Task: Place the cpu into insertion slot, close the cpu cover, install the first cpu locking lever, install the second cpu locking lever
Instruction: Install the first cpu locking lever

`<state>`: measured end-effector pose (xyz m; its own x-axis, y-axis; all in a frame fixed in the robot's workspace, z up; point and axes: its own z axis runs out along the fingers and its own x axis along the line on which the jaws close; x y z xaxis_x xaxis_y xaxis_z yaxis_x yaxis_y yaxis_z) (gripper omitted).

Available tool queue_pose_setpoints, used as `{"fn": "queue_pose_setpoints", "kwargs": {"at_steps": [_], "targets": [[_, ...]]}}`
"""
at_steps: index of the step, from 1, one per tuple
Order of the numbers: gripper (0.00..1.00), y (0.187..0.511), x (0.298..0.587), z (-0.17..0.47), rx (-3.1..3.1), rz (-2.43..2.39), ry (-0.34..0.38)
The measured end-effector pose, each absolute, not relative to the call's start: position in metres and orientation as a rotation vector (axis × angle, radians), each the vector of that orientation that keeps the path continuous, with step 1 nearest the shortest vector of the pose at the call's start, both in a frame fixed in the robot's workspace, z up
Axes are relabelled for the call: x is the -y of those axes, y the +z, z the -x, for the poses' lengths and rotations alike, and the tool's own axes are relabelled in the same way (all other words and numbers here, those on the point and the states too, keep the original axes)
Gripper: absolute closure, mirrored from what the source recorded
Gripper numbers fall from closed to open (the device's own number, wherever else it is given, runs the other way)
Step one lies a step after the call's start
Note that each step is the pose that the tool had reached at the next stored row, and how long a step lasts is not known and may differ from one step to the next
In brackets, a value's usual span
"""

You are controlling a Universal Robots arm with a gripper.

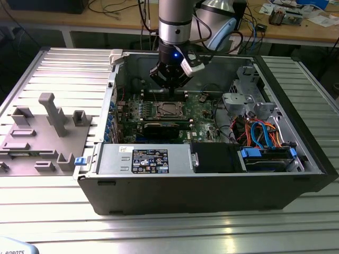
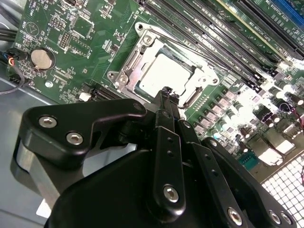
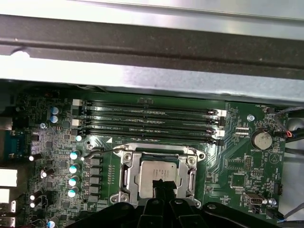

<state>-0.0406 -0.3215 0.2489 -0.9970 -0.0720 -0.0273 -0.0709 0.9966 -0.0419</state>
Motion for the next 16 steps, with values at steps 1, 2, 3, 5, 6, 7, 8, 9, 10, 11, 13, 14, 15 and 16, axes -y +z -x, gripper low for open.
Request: {"fn": "queue_pose_setpoints", "kwargs": {"at_steps": [1,2,3,5,6,7,8,9,10,11,13,14,15,16], "targets": [[0.89,0.249,0.321,0.041,-3.11,0.11,-0.063],[0.89,0.249,0.321,0.043,-3.11,0.105,-0.06],[0.89,0.249,0.321,0.046,-3.111,0.101,-0.058],[0.89,0.249,0.321,0.05,-3.111,0.097,-0.054],[0.89,0.249,0.321,0.052,-3.111,0.096,-0.053],[0.89,0.249,0.32,0.055,-3.111,0.094,-0.052],[0.89,0.249,0.32,0.057,-3.111,0.092,-0.052],[0.89,0.249,0.32,0.06,-3.111,0.092,-0.052],[0.89,0.249,0.319,0.064,-3.111,0.091,-0.051],[0.89,0.249,0.318,0.067,-3.111,0.09,-0.051],[0.89,0.249,0.317,0.074,-3.111,0.089,-0.051],[0.89,0.249,0.315,0.078,-3.11,0.089,-0.051],[0.89,0.25,0.315,0.081,-3.109,0.088,-0.051],[0.89,0.252,0.314,0.082,-3.108,0.088,-0.051]]}}
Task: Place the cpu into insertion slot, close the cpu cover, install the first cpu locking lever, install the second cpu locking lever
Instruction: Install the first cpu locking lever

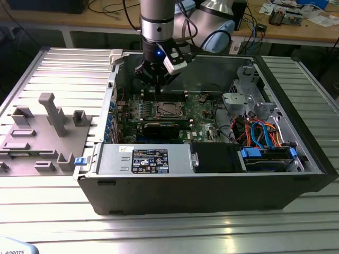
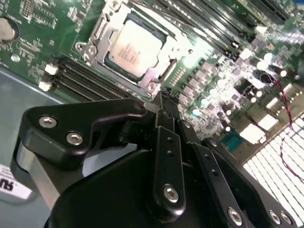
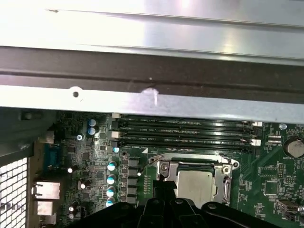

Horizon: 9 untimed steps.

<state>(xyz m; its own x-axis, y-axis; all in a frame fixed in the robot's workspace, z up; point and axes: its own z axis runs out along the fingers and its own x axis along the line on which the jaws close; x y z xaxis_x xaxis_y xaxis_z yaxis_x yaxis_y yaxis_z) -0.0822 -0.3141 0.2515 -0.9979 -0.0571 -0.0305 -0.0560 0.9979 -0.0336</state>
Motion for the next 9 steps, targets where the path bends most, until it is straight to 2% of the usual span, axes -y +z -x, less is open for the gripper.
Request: {"fn": "queue_pose_setpoints", "kwargs": {"at_steps": [9], "targets": [[0.89,0.262,0.309,0.101,-3.097,0.087,-0.051]]}}
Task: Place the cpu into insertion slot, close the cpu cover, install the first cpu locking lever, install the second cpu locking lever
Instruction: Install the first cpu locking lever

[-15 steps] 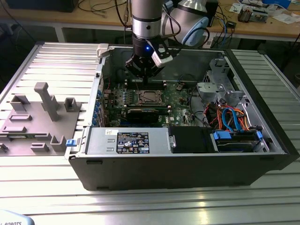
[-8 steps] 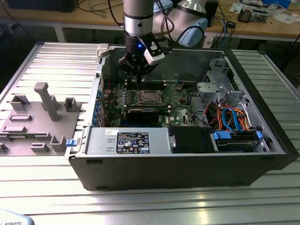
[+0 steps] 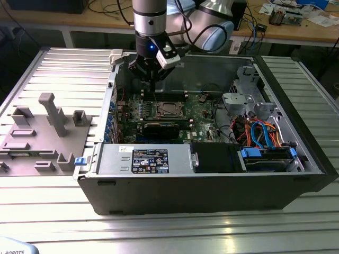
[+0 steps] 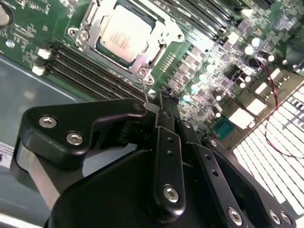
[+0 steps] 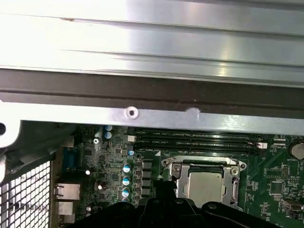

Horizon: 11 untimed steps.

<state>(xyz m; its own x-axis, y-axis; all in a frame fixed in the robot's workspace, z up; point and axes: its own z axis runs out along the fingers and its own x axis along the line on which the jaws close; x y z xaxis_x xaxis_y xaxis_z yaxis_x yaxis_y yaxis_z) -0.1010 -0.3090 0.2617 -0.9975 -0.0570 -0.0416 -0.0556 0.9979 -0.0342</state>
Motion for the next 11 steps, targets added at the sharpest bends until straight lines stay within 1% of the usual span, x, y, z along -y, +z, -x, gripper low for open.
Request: {"fn": "queue_pose_setpoints", "kwargs": {"at_steps": [9,11], "targets": [[0.89,0.264,0.306,0.117,-3.09,0.087,-0.05],[0.89,0.264,0.304,0.117,-3.09,0.086,-0.03]]}}
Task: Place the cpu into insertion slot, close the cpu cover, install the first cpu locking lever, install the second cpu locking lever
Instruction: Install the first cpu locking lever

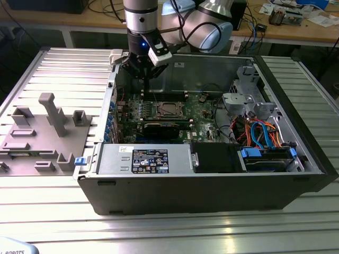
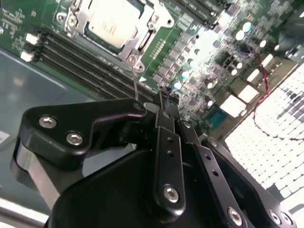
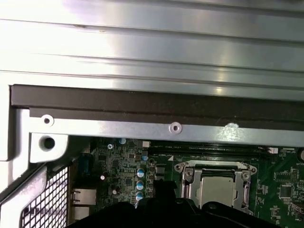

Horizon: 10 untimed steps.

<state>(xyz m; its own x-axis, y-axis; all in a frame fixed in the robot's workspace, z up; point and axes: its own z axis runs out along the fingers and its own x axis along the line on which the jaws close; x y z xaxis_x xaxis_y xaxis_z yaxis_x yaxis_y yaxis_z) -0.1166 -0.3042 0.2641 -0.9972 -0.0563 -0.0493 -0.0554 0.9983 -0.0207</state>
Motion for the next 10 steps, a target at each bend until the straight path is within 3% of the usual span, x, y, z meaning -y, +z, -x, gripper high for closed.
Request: {"fn": "queue_pose_setpoints", "kwargs": {"at_steps": [3,10], "targets": [[0.89,0.2638,0.3033,0.1166,-3.09,0.085,0.013],[0.89,0.2632,0.3033,0.1093,-3.091,0.086,-0.014]]}}
